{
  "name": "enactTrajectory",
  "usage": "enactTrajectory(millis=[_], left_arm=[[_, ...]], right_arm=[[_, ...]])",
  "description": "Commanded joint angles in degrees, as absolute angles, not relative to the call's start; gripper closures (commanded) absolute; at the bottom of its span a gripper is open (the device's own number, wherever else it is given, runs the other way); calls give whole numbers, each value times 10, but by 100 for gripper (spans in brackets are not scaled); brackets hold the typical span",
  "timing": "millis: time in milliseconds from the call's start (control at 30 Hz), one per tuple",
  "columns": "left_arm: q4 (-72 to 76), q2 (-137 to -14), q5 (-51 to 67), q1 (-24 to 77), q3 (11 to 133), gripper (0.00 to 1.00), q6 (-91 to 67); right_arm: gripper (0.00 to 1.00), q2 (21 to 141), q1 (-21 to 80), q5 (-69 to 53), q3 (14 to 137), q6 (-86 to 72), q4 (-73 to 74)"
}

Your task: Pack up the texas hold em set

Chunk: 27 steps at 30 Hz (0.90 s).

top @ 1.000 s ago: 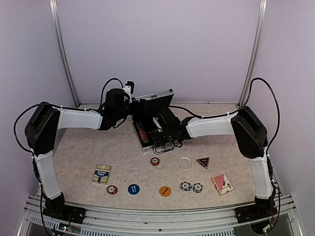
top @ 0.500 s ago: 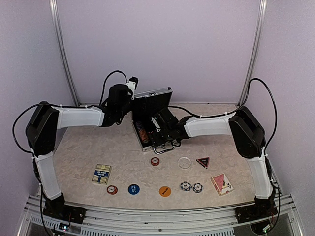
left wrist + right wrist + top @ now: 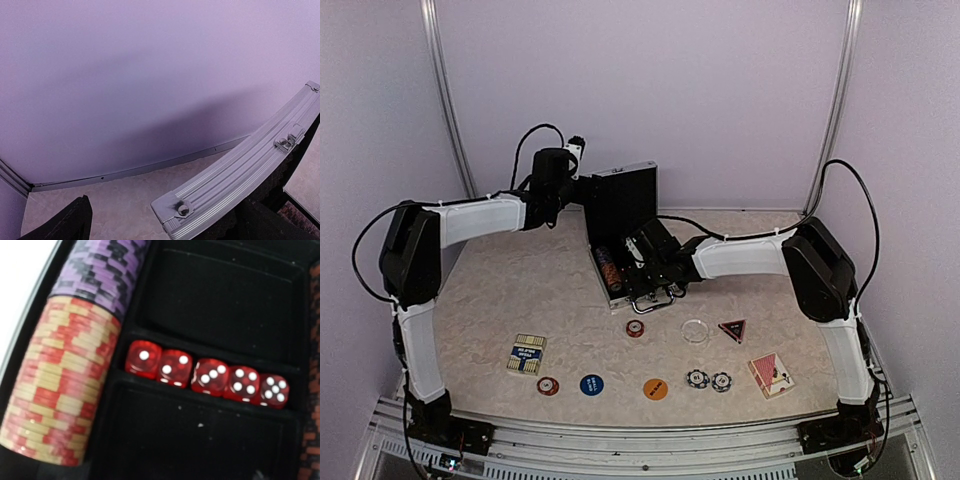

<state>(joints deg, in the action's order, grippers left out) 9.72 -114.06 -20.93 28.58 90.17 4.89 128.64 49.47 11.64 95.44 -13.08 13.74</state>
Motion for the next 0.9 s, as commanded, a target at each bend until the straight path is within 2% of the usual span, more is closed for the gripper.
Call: enactTrajectory(millis=[0, 400, 867], left_arm=[[100, -1158, -209, 265, 943, 1, 29], [168, -1093, -188, 303, 843, 1, 24], [186, -1058, -173, 341, 784, 1, 8]], right_arm=[[20, 1317, 504, 93, 953, -128, 182], [20, 1309, 504, 95, 956, -127, 184], [20, 1288, 504, 99, 941, -134, 177]])
